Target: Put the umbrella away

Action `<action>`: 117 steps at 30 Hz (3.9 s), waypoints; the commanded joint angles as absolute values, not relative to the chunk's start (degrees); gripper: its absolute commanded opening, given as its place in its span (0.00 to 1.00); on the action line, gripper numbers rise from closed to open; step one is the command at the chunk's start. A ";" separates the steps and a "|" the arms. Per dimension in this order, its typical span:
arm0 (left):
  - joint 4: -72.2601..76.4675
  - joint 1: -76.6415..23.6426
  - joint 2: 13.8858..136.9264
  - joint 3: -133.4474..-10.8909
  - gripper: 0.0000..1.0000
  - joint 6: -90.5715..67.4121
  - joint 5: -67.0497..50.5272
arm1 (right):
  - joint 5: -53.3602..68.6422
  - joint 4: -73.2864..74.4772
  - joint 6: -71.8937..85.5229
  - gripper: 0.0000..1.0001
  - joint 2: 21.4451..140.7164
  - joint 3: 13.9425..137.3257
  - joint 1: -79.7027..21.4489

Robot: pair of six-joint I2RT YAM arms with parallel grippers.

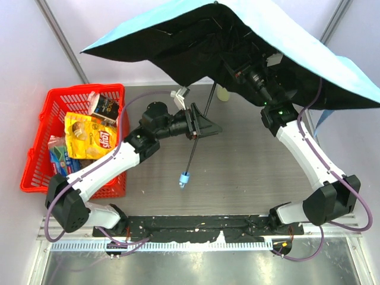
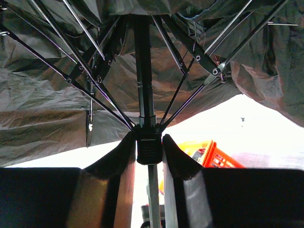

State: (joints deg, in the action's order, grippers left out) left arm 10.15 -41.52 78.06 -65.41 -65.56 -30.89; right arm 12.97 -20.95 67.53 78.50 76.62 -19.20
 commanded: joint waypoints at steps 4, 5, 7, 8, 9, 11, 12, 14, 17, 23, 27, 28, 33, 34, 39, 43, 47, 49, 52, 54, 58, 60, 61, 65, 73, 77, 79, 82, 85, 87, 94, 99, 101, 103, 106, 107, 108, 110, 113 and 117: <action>3.25 -41.92 74.18 -61.53 0.35 -62.05 -29.09 | 14.33 -30.16 72.34 0.01 80.42 84.28 -15.12; 1.95 -41.92 73.83 -61.61 0.32 -61.62 -28.83 | 14.07 -29.45 71.55 0.01 80.33 84.46 -14.94; 0.97 -41.92 73.22 -61.44 0.22 -60.65 -28.83 | 15.02 -28.04 71.80 0.01 80.85 85.60 -13.80; 0.71 -41.92 72.95 -61.35 0.13 -60.04 -28.57 | 15.46 -26.64 71.81 0.01 81.12 86.74 -13.10; 0.62 -41.92 72.69 -61.61 0.07 -59.42 -28.30 | 16.25 -25.15 70.85 0.01 81.47 87.62 -12.83; -2.87 -41.75 73.21 -64.49 0.00 -57.58 -26.82 | 16.17 -19.10 68.31 0.01 81.56 90.51 -12.74; -4.64 -41.75 73.65 -66.86 0.00 -56.79 -25.68 | 16.43 -16.03 67.60 0.01 81.65 90.96 -12.83; -6.67 -41.49 75.05 -71.96 0.00 -55.64 -22.95 | 17.05 -15.64 69.51 0.01 81.04 88.78 -13.70; -9.22 -40.52 78.12 -81.09 0.00 -54.76 -20.49 | 13.99 -15.03 67.25 0.01 77.62 79.33 -24.11; -11.96 -40.08 80.86 -90.88 0.00 -53.52 -19.07 | 3.17 -25.65 68.63 0.01 66.19 55.83 -39.11; -7.56 -41.30 79.63 -84.83 0.00 -55.98 -20.13 | 3.24 -24.61 67.67 0.01 63.63 55.37 -35.34; -7.04 -41.48 79.37 -83.25 0.00 -56.68 -19.95 | 4.12 -25.39 69.50 0.01 64.15 55.72 -33.16; -6.85 -42.01 78.93 -80.33 0.00 -57.14 -19.60 | 7.90 -28.98 74.78 0.01 67.06 56.52 -28.92; -7.81 -42.01 79.19 -80.59 0.00 -56.61 -19.69 | 8.00 -29.96 75.75 0.01 67.15 55.73 -28.39; -6.61 -42.19 78.76 -76.05 0.46 -57.65 -23.55 | 9.48 -31.90 76.55 0.01 67.49 55.72 -24.27; -4.40 -42.27 76.03 -67.52 0.54 -58.79 -24.96 | 11.34 -31.29 75.59 0.01 69.43 58.88 -20.57; -0.62 -43.33 76.55 -64.86 0.44 -61.35 -25.66 | 12.48 -31.46 74.18 0.01 70.66 60.03 -20.39; -1.58 -43.42 77.95 -66.61 0.29 -60.91 -25.93 | 12.39 -31.03 73.22 0.01 70.14 59.59 -20.48; -5.52 -43.42 79.62 -71.35 0.07 -57.76 -23.74 | 11.69 -27.17 70.41 0.01 68.39 59.15 -20.48; -8.16 -43.16 80.94 -75.39 0.00 -55.65 -21.54 | 10.82 -26.55 69.96 0.01 66.37 56.53 -21.79; -8.70 -42.80 82.00 -79.80 0.00 -53.88 -17.41 | 4.23 -26.10 68.65 0.01 60.84 46.25 -31.00; -8.62 -42.98 82.70 -81.03 0.00 -53.70 -16.70 | 0.19 -27.15 69.86 0.01 58.20 40.63 -37.50; -8.00 -42.89 82.88 -80.86 0.00 -54.05 -17.13 | 0.35 -29.25 71.27 0.01 58.10 40.26 -37.62; -5.80 -43.50 82.45 -77.79 0.00 -55.90 -19.68 | -2.20 -24.19 65.59 0.01 58.44 44.99 -35.52; -3.59 -44.56 69.28 -63.03 0.83 -47.13 -27.85 | 16.93 -30.76 61.01 0.01 65.92 54.13 -17.69; -12.02 -44.56 58.21 -58.89 0.83 -36.41 -32.33 | 29.49 -40.60 48.71 0.01 65.04 54.40 -12.31; -16.33 -44.56 52.85 -60.19 0.69 -31.40 -34.01 | 33.63 -37.54 40.54 0.01 63.73 55.45 -11.43; -22.92 -44.56 48.26 -66.51 0.61 -23.58 -29.91 | 39.71 -37.18 31.13 0.01 62.23 55.02 -11.43; -24.79 -44.56 46.85 -74.60 0.62 -21.01 -18.68 | 47.08 -37.00 26.73 0.01 61.61 53.62 -11.34; -24.08 -44.56 46.58 -78.12 0.69 -27.03 -2.65 | 51.84 -41.62 27.24 0.01 60.48 51.17 -11.34; -30.31 -44.47 57.27 -93.65 1.00 -36.83 12.23 | 59.75 -52.11 30.66 0.01 55.90 41.67 -11.34; -21.93 -41.14 65.74 -94.42 1.00 -39.10 -12.78 | 62.66 -56.78 35.24 0.01 54.40 41.04 -11.34; -13.75 -40.87 65.22 -88.89 1.00 -40.87 -20.37 | 63.72 -61.49 39.36 0.01 55.63 41.92 -11.34; -9.07 -40.70 63.99 -84.39 1.00 -40.87 -21.79 | 64.51 -67.37 44.63 0.01 57.12 42.54 -11.34; -9.23 -39.38 61.79 -80.78 1.00 -40.60 -18.38 | 65.21 -75.21 51.39 0.01 59.76 43.76 -11.34; -8.45 -38.94 61.18 -79.64 1.00 -41.56 -17.67 | 65.39 -76.54 52.63 0.01 60.37 44.12 -11.34; -6.26 -38.59 60.91 -78.50 1.00 -42.79 -18.45 | 65.91 -79.16 54.82 0.01 61.51 44.82 -11.25; -1.08 -38.50 62.39 -77.52 1.00 -45.16 -22.48 | 66.79 -81.81 57.82 0.01 63.27 45.78 -11.42; 4.12 -38.23 64.94 -78.31 1.00 -47.46 -30.91 | 66.19 -82.44 58.54 0.01 64.51 46.49 -11.34; 3.96 -37.36 58.39 -74.02 1.00 -43.52 -24.20 | 63.56 -77.71 53.46 0.01 64.78 46.49 -11.25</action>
